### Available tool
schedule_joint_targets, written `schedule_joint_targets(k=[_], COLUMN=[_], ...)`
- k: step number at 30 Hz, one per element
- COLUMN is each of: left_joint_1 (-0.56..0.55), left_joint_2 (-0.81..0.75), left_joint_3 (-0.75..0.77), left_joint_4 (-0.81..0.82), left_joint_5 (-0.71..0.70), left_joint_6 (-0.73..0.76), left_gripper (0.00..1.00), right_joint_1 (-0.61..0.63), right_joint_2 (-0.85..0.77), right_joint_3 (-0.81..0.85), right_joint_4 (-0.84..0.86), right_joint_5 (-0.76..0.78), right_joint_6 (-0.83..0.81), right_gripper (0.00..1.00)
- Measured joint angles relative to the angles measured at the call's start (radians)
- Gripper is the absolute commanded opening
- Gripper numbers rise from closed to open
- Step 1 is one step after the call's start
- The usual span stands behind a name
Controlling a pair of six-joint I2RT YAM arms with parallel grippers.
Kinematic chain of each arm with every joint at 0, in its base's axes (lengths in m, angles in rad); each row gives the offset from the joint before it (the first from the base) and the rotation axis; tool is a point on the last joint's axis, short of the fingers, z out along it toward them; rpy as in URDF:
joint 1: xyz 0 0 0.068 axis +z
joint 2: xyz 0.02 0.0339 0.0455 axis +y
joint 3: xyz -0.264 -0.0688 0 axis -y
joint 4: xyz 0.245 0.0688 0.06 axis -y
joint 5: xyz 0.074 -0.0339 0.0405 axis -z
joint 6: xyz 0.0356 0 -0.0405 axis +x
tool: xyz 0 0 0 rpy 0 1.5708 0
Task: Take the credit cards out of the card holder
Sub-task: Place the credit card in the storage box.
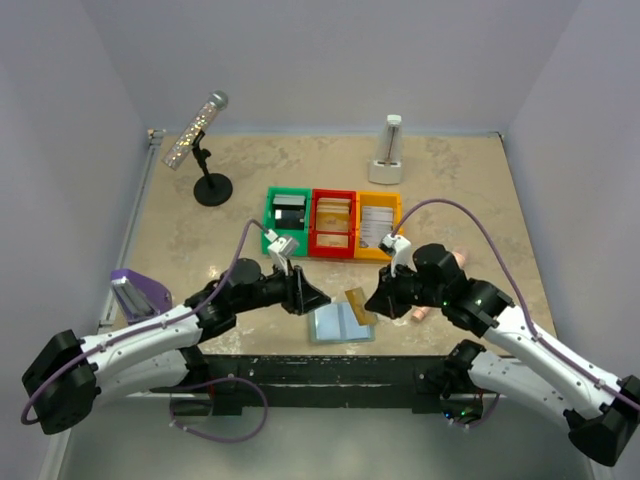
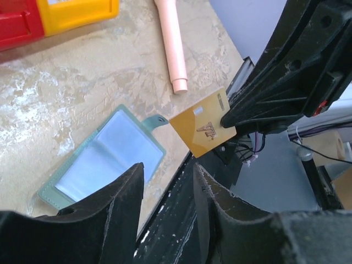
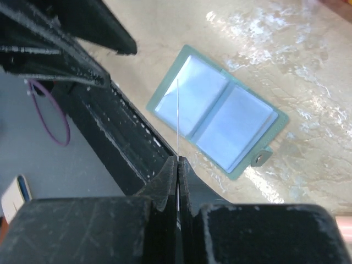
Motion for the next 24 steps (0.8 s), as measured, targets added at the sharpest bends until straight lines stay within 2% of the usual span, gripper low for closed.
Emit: schedule_joint_targets(k=[3, 9, 17, 24], left_joint_1=[0.000, 0.003, 0.003, 0.004], left_joint_2=[-0.018, 0.018, 0.049, 0.061], left_joint_3=[-0.025, -0.035, -0.055, -0.056], left_joint_4=[0.037, 0.137, 0.290, 0.342], left_joint_5=[0.019, 0.207, 0.354, 0.410], left_joint_6=[0.015, 0.025, -0.003, -0.014], left_gripper=[0.47, 0.47, 0.46, 0.29], right_joint_1=[0.000, 0.000, 0.001, 0.003], right_joint_2=[0.017, 0.069, 0.105, 0.135], right_joint_3=[0.019, 0.067, 0.099, 0.112], right_joint_4=[-0.038, -0.059, -0.066, -0.064], right_joint_5=[-0.092, -0.305, -0.435, -0.466], right_joint_6=[-0.077, -0.167, -0.199, -0.203], right_gripper=[0.00, 0.00, 0.00, 0.00])
